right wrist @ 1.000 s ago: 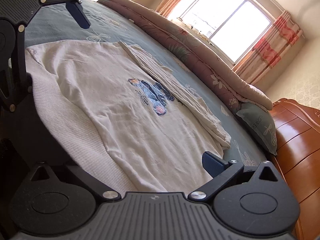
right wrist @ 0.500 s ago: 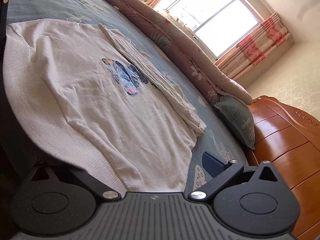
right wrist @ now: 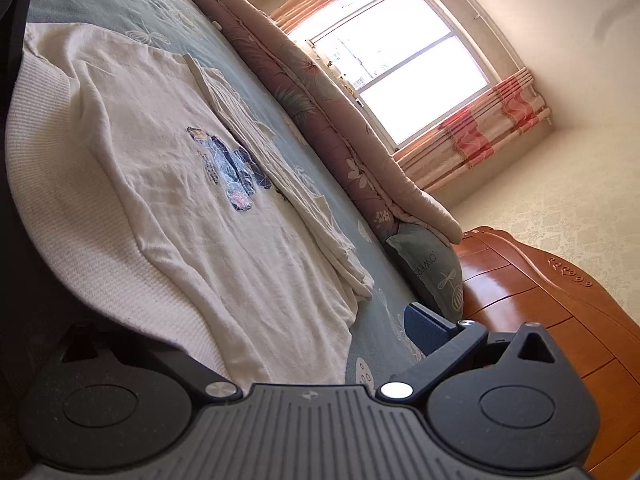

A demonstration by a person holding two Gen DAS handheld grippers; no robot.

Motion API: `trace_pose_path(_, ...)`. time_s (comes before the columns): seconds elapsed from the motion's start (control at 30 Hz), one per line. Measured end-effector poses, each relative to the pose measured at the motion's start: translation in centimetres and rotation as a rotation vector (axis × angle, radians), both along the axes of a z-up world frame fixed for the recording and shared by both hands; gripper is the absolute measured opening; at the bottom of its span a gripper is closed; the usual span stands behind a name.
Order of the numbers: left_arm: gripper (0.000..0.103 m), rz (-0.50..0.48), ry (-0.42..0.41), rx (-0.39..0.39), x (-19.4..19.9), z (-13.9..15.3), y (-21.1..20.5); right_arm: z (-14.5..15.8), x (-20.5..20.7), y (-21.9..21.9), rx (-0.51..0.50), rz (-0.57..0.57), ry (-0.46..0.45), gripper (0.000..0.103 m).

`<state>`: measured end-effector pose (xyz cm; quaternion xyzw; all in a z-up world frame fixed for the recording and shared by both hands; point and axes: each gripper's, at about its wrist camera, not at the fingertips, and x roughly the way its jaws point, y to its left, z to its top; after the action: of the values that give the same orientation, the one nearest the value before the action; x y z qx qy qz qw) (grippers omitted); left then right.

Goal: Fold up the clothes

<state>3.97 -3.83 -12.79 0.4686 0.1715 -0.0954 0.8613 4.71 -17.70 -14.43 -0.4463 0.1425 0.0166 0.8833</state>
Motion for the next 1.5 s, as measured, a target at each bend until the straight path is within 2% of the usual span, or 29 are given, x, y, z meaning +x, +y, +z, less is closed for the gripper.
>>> trace_pose_path(0.13,0.102,0.023,-0.022,-0.022,0.4,0.2,0.3,0.4,0.2,-0.6,0.005,-0.039,-0.064,0.103)
trace_pose_path(0.3,0.102,0.051,-0.05,-0.049,1.0,0.4,0.7,0.3,1.0,-0.3,-0.013,-0.055,-0.078,0.103)
trace_pose_path(0.57,0.102,0.052,-0.135,-0.021,1.8,1.3,0.5,0.7,1.9,0.2,-0.073,-0.067,-0.143,0.103)
trace_pose_path(0.73,0.102,0.057,-0.148,-0.004,2.7,1.7,0.5,1.5,2.8,0.7,-0.107,-0.066,-0.184,0.103)
trace_pose_path(1.13,0.102,-0.002,-0.131,0.1,5.8,2.3,0.5,2.4,5.9,1.0,-0.139,-0.037,-0.148,0.103)
trace_pose_path(1.5,0.102,0.009,-0.146,0.106,10.0,3.8,0.4,3.7,9.9,1.3,-0.168,-0.022,-0.162,0.103)
